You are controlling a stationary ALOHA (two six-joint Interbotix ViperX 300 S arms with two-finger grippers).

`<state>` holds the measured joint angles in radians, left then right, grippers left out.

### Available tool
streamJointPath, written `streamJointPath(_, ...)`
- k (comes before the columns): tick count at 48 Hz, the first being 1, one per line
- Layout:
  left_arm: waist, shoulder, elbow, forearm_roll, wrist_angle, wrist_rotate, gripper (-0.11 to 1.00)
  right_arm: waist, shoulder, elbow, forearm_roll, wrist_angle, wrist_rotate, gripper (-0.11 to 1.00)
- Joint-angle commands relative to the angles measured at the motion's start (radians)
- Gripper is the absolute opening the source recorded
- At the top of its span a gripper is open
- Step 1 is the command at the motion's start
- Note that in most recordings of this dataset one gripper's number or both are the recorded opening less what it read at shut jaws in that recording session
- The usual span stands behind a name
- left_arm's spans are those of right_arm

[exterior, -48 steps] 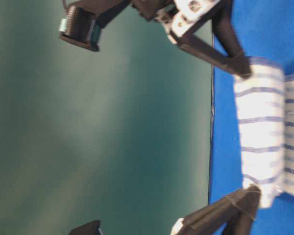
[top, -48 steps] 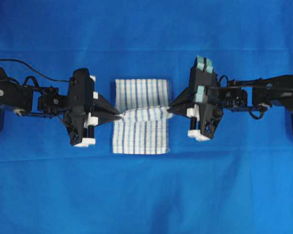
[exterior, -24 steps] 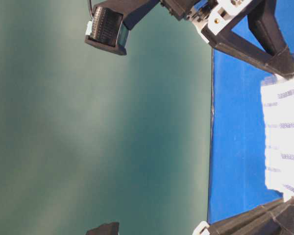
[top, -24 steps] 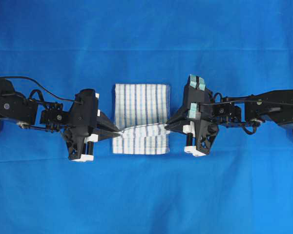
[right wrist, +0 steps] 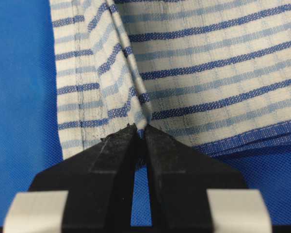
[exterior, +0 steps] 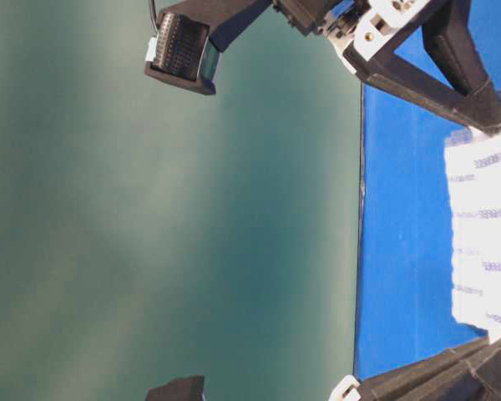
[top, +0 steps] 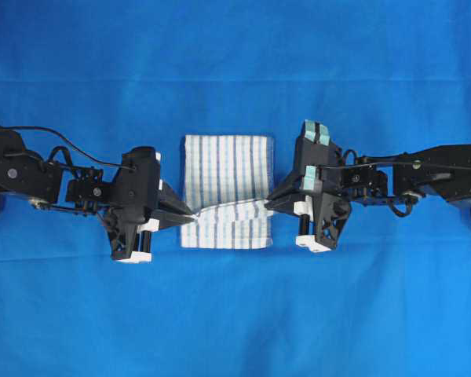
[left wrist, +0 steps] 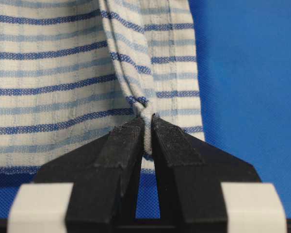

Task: Fold a vertical towel.
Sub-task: 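Open both grippers to release the folded edge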

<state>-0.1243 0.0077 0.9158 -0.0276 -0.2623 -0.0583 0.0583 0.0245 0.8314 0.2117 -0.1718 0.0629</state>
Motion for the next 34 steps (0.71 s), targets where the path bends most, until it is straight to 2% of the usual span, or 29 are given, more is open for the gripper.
streamJointPath(1,-0.008,-0.006,-0.012,-0.002,-0.005,0.002,0.05,0.003,-0.005,-0.017,0.003,0.002,0.002,0.08)
streamJointPath(5,-0.006,-0.005,-0.017,-0.002,-0.008,0.002,0.05,0.005,0.000,-0.026,0.003,0.002,0.002,0.10)
streamJointPath(12,-0.006,-0.005,-0.017,-0.002,-0.009,0.000,0.06,0.011,0.003,-0.035,0.002,0.003,-0.002,0.51)
streamJointPath(14,-0.006,-0.006,-0.015,-0.003,-0.009,0.000,0.12,0.014,0.003,-0.035,0.002,0.005,-0.002,0.62)
streamJointPath(15,-0.006,-0.008,-0.017,-0.003,-0.008,0.000,0.19,0.015,0.003,-0.035,0.002,0.006,-0.002,0.65)
streamJointPath(24,-0.006,-0.021,-0.017,-0.002,0.005,0.002,0.75,0.028,-0.018,-0.037,0.002,0.009,0.000,0.61)
streamJointPath(26,-0.006,-0.026,-0.015,-0.003,0.014,0.003,0.82,0.031,-0.028,-0.037,0.002,0.011,0.000,0.62)
streamJointPath(28,-0.006,-0.035,-0.017,-0.002,0.029,0.003,0.84,0.038,-0.038,-0.038,0.002,0.014,0.000,0.62)
streamJointPath(34,-0.006,-0.072,-0.020,-0.003,0.075,0.003,0.77,0.069,-0.089,-0.052,0.002,0.040,0.000,0.61)
